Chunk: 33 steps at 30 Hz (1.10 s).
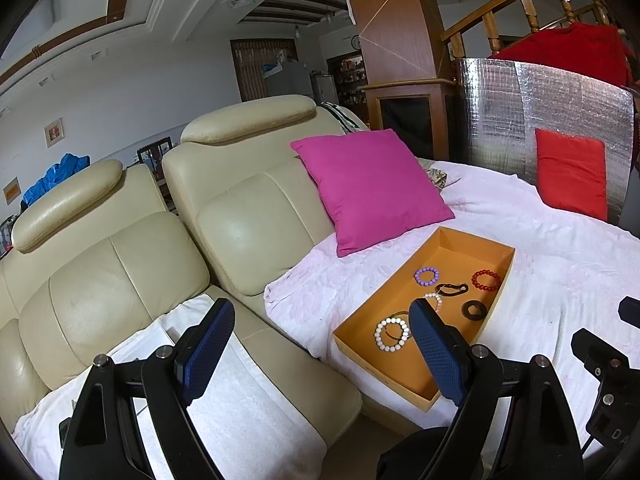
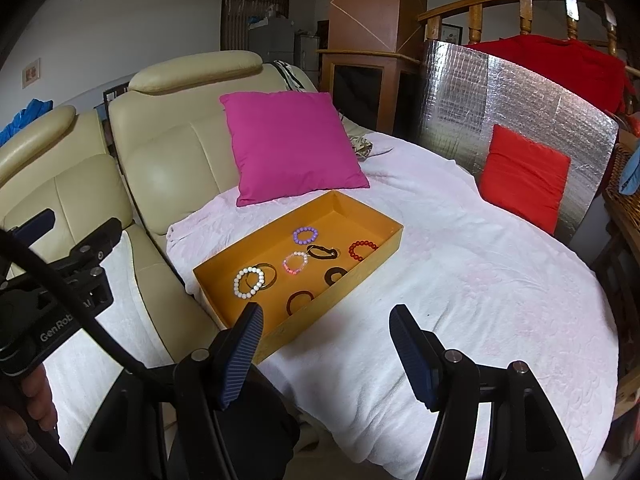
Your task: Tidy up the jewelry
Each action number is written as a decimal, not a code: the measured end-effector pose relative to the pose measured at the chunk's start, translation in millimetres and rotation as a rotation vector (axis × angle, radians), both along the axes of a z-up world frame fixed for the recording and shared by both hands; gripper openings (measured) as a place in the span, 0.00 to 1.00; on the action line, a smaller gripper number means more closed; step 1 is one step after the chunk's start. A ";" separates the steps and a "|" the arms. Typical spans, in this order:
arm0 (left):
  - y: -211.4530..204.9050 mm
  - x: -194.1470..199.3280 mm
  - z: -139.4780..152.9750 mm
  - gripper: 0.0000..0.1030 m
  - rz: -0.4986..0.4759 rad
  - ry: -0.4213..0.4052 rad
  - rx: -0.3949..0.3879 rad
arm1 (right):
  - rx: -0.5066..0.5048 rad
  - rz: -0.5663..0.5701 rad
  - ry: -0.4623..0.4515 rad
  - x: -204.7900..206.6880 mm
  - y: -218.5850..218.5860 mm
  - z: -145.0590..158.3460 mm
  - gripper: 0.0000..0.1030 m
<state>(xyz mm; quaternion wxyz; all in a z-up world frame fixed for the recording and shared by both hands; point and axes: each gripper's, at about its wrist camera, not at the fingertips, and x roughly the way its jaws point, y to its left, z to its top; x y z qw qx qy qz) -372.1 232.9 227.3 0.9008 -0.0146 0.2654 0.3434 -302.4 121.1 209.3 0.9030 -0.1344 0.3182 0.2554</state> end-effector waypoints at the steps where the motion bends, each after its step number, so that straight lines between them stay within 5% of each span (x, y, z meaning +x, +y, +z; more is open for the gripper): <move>1: 0.8 -0.2 -0.1 0.86 0.000 0.000 -0.002 | -0.001 0.000 0.000 0.0 0.2 -0.2 0.67; 33: 29.5 13.7 -18.7 0.86 0.034 0.036 -0.030 | -0.042 0.016 0.018 26.2 32.7 -13.8 0.68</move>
